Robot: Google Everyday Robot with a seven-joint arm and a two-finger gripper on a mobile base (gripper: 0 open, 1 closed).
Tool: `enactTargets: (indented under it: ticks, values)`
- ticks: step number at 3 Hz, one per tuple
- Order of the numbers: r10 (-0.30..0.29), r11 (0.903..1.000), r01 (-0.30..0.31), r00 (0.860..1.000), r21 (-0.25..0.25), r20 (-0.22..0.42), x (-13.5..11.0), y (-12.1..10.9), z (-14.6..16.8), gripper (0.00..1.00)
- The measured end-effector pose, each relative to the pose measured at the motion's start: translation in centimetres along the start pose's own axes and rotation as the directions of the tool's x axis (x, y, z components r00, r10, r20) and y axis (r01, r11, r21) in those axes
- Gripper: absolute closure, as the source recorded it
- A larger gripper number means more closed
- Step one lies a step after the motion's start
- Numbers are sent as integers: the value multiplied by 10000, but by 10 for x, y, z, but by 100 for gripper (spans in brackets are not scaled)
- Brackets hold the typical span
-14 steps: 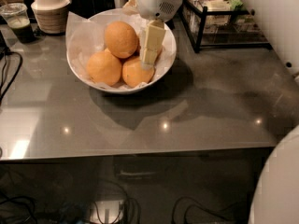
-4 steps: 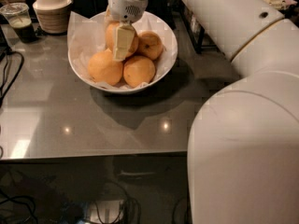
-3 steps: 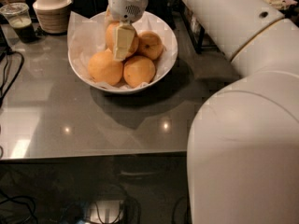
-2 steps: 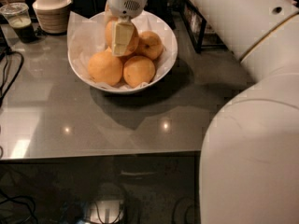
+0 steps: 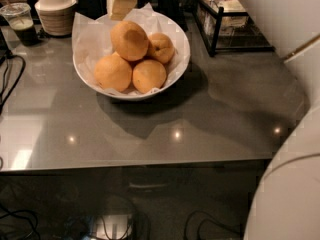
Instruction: Pick orange from white bowl
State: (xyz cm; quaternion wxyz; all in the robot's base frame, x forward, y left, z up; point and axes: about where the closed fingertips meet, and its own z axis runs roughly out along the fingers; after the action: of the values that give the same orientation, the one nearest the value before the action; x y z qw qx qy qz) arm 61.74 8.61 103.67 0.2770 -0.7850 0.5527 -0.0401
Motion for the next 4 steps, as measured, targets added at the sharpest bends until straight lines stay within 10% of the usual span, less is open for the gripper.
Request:
enactTargets:
  ticks: [1, 4]
  values:
    - [453, 9989, -452, 9990, 113, -57, 14, 2, -9, 100]
    - [471, 9988, -470, 9989, 116, -55, 15, 2, -9, 36]
